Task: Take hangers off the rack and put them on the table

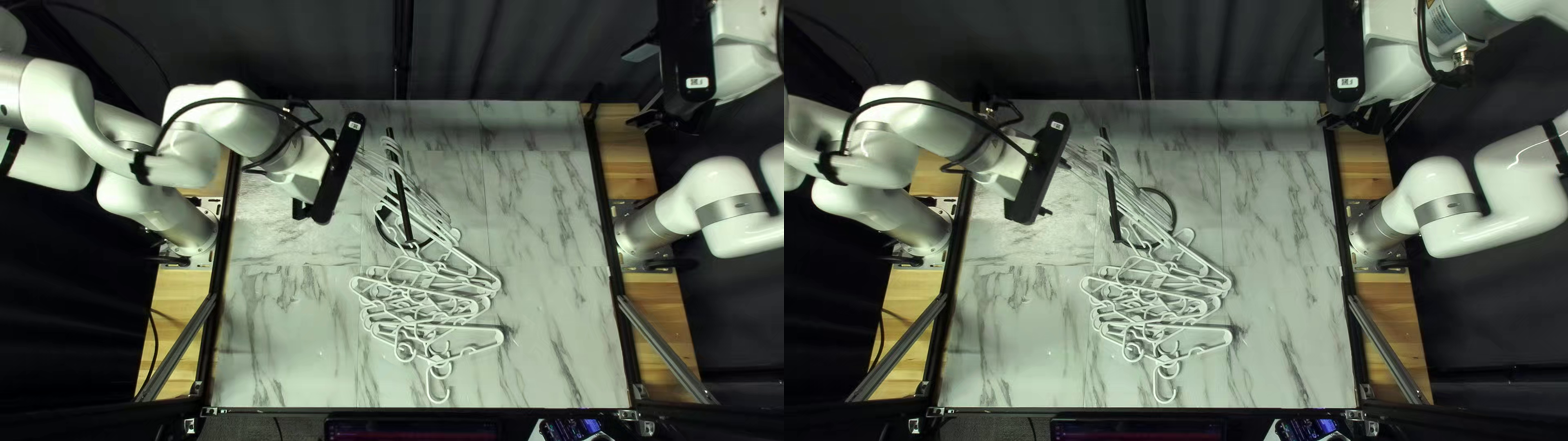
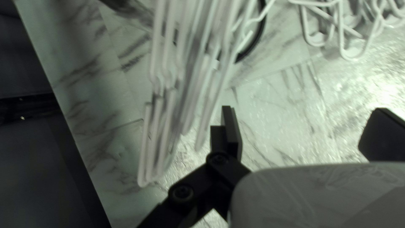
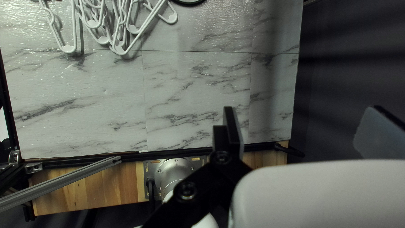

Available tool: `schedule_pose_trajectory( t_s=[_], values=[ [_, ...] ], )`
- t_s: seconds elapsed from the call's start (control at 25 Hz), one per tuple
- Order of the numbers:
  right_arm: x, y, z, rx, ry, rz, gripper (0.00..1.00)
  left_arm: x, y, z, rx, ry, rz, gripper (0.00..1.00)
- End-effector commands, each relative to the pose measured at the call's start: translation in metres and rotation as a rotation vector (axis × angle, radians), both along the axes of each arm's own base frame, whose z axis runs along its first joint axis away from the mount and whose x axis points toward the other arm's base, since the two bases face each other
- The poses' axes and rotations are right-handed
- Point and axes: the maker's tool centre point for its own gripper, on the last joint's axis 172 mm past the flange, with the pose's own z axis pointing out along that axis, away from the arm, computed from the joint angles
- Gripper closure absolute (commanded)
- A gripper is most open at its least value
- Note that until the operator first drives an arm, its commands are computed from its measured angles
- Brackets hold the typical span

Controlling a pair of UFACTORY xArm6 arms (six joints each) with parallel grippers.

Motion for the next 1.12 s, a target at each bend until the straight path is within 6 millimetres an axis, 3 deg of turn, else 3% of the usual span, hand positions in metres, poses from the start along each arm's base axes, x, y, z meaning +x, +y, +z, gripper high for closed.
schedule_pose_trajectory(
  t_s=[0.04, 1.12],
  values=[
    [0.000, 0.000, 0.000, 0.000, 0.000, 0.000, 0.00, 0.006, 0.008, 0.000, 0.020, -0.045, 0.026, 0.00],
    [0.000, 0.000, 0.000, 0.000, 0.000, 0.000, 0.00, 0.012, 0.020, -0.021, -0.044, -0.135, 0.021, 0.00]
  ],
)
